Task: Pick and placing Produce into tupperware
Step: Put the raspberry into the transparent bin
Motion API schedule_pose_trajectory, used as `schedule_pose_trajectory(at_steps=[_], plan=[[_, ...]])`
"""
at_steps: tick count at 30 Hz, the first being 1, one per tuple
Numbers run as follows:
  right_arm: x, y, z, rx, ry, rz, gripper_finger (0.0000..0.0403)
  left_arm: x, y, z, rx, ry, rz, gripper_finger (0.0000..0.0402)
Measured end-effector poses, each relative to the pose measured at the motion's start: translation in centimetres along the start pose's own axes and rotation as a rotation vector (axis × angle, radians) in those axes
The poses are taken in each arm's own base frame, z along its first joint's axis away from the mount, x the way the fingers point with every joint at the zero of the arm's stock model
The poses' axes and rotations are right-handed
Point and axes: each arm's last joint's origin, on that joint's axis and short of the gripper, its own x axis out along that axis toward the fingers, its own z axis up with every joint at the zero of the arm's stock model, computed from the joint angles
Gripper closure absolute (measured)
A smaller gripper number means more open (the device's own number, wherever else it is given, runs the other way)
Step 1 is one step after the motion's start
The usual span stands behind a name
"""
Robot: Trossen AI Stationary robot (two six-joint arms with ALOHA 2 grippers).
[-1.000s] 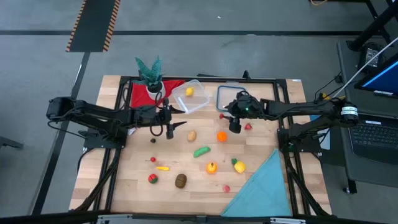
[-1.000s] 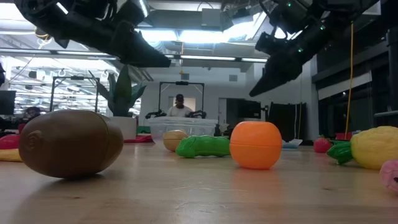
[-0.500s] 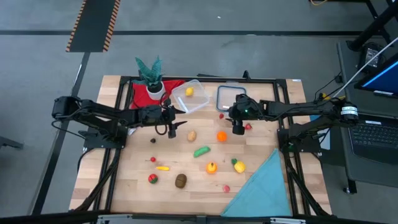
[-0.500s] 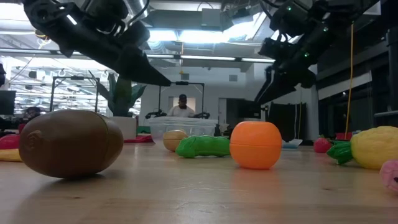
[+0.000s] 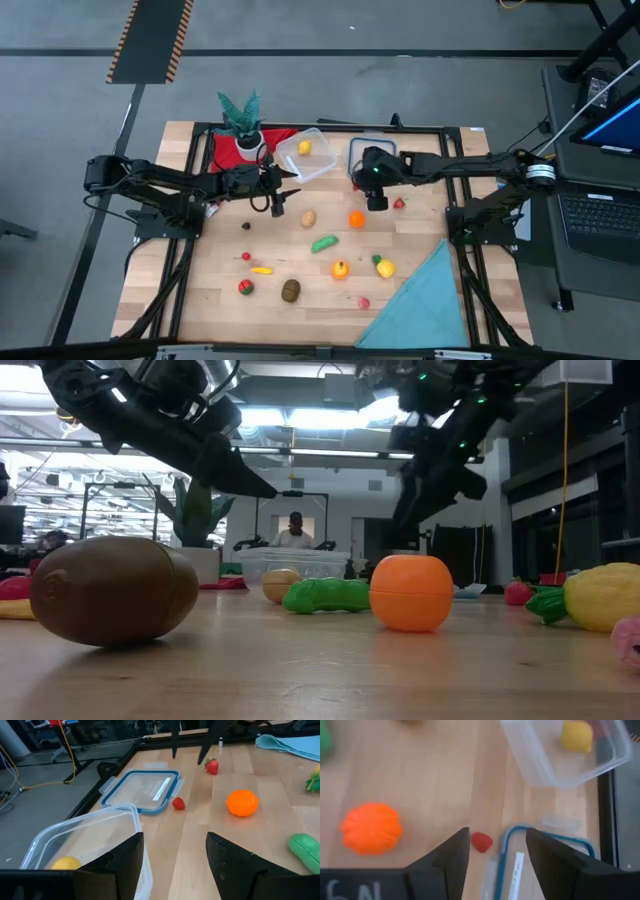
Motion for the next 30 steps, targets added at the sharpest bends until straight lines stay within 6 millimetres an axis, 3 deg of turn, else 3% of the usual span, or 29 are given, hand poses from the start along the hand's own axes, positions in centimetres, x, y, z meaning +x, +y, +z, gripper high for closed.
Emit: schedule_pose_trajectory(at_steps=[12,22,30], plan=[[3.3,-1.5,1.9,-0.273,0.211,0.129,0.0206,0.0,0.0,-0.1,0.001,0.006,-0.001,0.0195],[6.4,-0.7,1.1,-0.419,0.312,0.23,0.0209,0.0,0.0,-0.1,0.002,0.005,-0.001,0.0195],[7.5,-0.6,1.1,-0.471,0.309,0.221,0.0232,0.0,0.0,-0.1,0.001,0.005,-0.001,0.0195]])
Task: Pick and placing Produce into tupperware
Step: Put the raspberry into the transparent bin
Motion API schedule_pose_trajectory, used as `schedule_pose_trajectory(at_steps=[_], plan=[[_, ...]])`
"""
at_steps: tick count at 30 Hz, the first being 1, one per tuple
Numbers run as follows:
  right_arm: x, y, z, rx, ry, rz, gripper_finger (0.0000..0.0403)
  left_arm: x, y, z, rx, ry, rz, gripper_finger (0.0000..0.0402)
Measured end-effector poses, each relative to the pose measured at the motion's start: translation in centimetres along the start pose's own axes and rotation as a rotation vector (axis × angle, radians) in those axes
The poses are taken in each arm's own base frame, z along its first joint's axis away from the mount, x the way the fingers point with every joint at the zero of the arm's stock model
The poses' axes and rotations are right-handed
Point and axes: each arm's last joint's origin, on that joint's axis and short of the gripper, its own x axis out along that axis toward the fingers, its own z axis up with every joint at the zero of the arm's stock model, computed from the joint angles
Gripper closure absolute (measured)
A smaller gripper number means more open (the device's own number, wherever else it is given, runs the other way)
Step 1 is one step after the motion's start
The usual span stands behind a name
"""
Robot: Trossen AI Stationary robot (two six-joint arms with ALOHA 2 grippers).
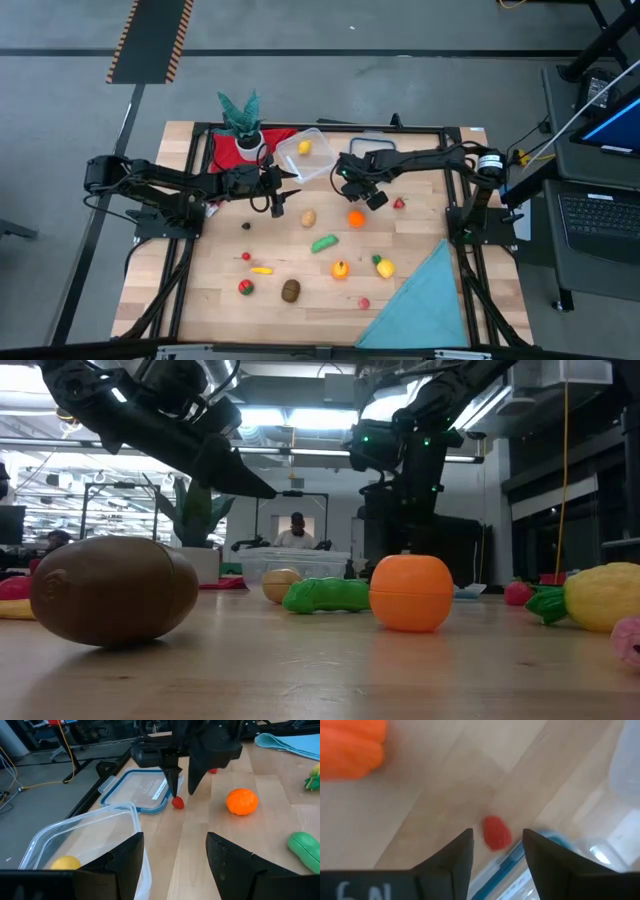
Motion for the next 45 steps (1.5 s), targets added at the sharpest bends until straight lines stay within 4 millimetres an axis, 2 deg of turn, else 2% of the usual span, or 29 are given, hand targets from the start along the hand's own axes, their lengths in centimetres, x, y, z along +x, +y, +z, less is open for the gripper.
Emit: schedule_pose_trajectory(at_steps=[9,23,45], plan=[[1.3,0.1,0.1,-0.05,0.02,0.025,0.0234,0.0,0.0,0.0,-0.001,0.002,0.001,0.0195],[1.4,-0.2,-0.2,-0.039,0.009,0.024,0.0234,0.0,0.0,0.0,-0.003,0.003,0.001,0.0195],[2.8,-0.5,-0.4,-0.019,-0.015,0.057,0.0234,0.0,0.0,0.0,-0.003,0.004,0.002,0.0195]])
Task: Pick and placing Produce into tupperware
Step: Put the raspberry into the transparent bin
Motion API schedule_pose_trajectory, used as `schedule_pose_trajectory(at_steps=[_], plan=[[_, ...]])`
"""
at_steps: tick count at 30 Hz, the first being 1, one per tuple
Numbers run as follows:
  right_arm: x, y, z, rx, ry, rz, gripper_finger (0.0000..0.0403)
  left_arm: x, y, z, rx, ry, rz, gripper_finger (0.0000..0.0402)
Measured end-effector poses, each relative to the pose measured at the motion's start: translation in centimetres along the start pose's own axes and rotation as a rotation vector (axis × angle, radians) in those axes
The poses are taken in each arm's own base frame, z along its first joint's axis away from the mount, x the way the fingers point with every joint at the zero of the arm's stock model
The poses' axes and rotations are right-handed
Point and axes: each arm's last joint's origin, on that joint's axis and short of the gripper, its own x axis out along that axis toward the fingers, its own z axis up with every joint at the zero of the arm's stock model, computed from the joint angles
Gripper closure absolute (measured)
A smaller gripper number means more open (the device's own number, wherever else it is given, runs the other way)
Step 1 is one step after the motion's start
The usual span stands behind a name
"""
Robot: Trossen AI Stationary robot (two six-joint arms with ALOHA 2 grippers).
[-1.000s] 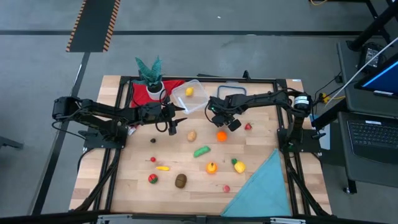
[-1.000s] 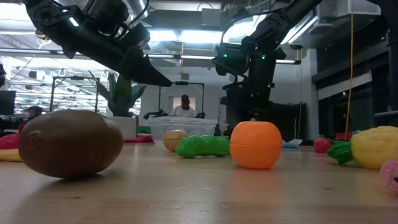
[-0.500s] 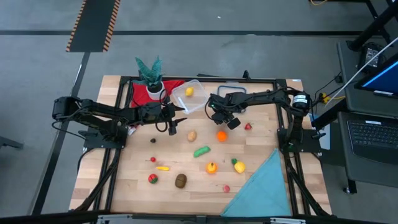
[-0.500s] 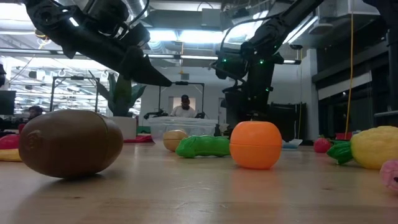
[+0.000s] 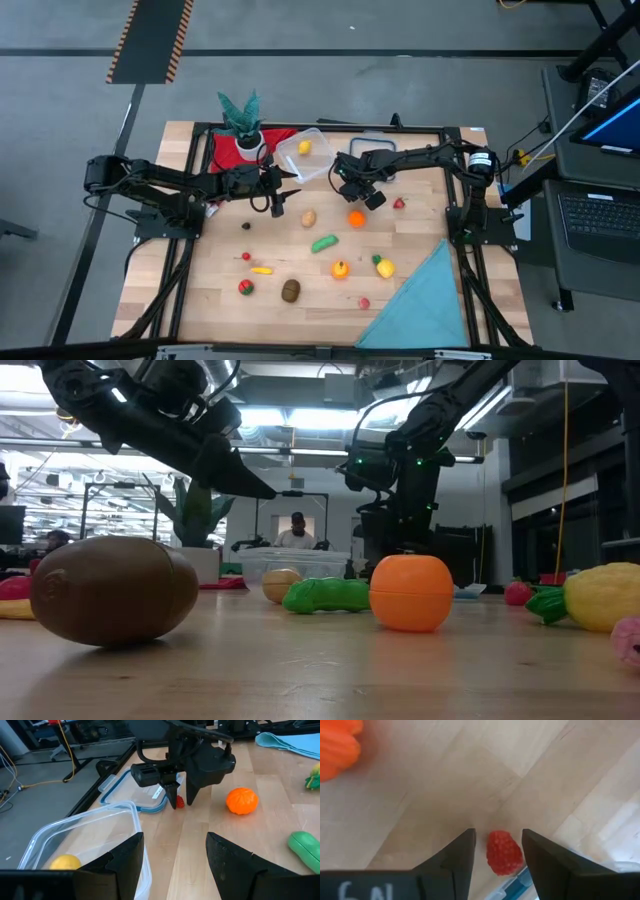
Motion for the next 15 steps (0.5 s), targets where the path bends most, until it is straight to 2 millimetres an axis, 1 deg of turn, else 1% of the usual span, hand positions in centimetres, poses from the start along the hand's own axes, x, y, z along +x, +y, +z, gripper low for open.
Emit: schedule_pose_trajectory(at_steps=[9,15], plan=[[0.08,-0.2,-0.62,0.018,0.008,0.02,0.0234,0.0,0.0,0.0,0.001,0.0,0.0,0.0195],[0.09,-0.21,-0.69,0.019,0.009,0.022,0.0234,0.0,0.0,0.0,0.001,0.0,0.0,0.0195]])
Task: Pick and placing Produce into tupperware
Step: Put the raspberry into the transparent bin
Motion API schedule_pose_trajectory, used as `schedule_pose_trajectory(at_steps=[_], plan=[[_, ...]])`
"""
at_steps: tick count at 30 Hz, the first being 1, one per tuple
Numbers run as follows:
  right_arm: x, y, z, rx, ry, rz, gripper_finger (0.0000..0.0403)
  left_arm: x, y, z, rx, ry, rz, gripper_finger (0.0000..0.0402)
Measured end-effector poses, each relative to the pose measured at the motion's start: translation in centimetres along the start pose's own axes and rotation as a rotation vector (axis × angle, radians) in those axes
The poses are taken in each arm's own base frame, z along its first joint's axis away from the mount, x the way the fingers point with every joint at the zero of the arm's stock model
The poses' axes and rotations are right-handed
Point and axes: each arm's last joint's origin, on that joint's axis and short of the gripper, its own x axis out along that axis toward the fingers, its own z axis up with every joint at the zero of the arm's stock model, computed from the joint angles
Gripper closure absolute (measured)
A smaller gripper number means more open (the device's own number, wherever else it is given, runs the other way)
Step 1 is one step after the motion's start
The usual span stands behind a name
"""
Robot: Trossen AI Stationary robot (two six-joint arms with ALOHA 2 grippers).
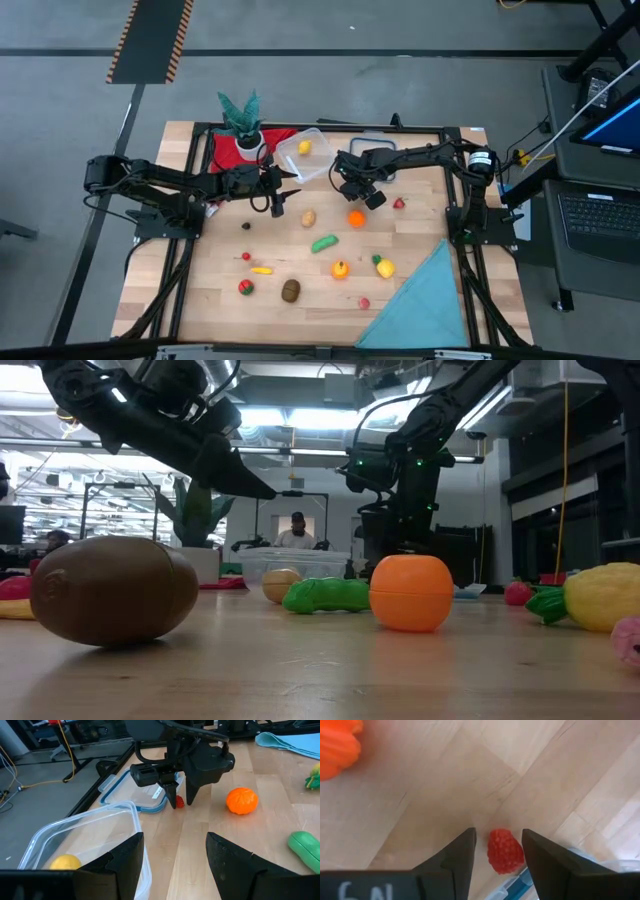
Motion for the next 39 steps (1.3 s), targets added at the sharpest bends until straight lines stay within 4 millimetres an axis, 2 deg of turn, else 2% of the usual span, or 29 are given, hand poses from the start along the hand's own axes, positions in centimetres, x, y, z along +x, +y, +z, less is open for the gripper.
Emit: schedule_pose_trajectory(at_steps=[24,31,35,39], plan=[[0.06,0.1,-0.31,0.004,0.022,0.015,0.0234,0.0,0.0,0.0,-0.001,0.0,0.0,0.0195],[0.07,0.1,-0.32,0.054,0.023,0.015,0.0235,0.0,0.0,0.0,-0.001,0.0,0.0,0.0195],[0.09,0.13,-0.33,0.053,0.022,0.018,0.0251,0.0,0.0,0.0,-0.001,0.0,0.0,0.0195],[0.1,0.15,-0.32,0.078,0.02,0.02,0.0285,0.0,0.0,0.0,-0.001,0.0,0.0,0.0195]])
